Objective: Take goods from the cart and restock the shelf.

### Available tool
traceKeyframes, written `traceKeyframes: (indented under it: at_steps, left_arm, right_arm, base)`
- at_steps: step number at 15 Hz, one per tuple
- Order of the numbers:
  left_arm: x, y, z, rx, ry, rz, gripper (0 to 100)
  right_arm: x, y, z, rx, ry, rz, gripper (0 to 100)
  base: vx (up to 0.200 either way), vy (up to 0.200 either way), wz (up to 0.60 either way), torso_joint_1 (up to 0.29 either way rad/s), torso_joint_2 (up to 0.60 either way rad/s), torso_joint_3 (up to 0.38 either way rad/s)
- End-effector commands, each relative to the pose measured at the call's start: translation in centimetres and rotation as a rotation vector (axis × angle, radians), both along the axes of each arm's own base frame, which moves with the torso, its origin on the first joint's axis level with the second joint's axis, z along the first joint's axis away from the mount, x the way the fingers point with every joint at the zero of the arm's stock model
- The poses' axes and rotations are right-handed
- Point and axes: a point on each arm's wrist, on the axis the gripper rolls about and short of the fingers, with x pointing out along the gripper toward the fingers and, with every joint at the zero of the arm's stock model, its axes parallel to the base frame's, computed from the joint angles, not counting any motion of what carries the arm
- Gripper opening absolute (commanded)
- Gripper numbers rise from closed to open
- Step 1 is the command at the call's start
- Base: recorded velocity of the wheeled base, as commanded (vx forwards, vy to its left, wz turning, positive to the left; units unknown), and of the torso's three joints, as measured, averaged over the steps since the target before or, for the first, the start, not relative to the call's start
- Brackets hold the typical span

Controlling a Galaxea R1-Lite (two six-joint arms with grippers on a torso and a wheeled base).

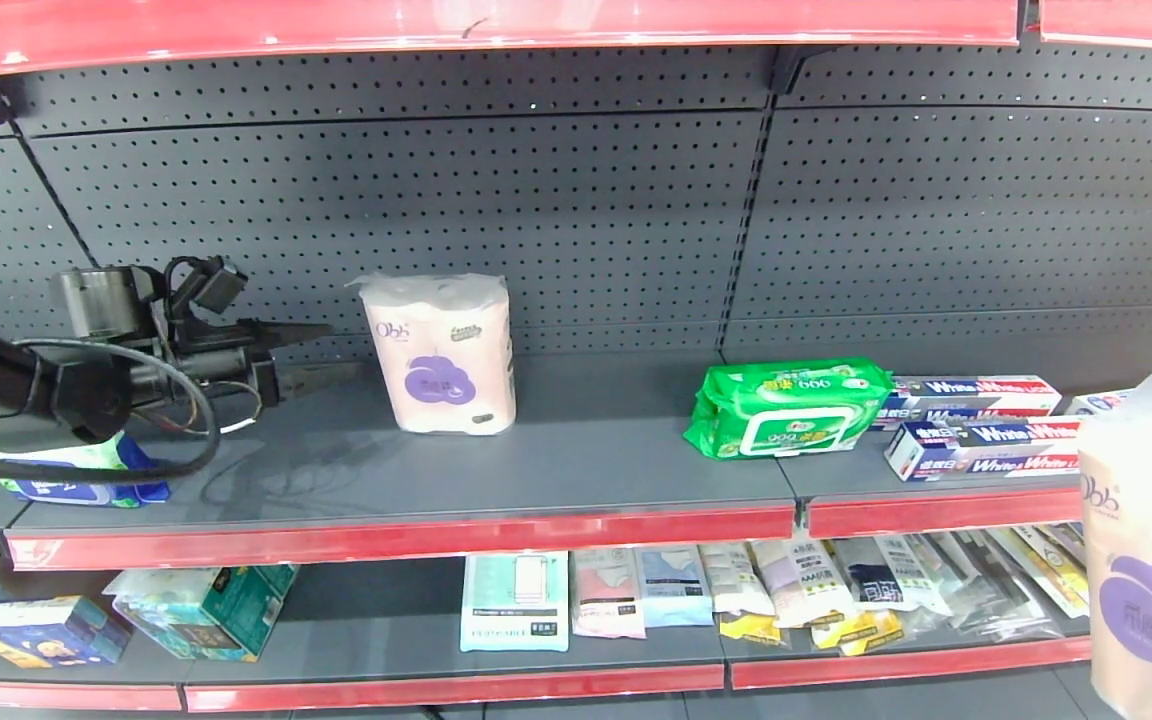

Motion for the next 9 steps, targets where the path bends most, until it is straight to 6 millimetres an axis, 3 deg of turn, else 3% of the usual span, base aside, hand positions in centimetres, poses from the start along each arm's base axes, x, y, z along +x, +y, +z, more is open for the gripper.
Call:
traceKeyframes:
  at_steps: [1,7,9]
  left_arm:
    - [2.8,-0.3,-1.8,0.001,-0.008,-0.021,100]
    - [4.3,0.0,-2.5,-0.018,-0.018,-0.064,100]
    - [5.9,-0.3,-2.8,-0.016,-0.046,-0.084,100]
  right_arm:
    - [0.0,0.0,0.1,-0.005,-0.004,-0.001,0]
    - [-0.1,0.0,-0.1,-0.013,0.005,-0.003,0]
    - [-0.1,0.0,-0.3,-0.025,0.015,0.0,0]
  base:
    - [0.0,0.0,0.0,0.0,0.0,0.0]
    - [0.0,0.0,0.0,0.0,0.0,0.0]
    - [0.0,0.0,0.0,0.0,0.0,0.0]
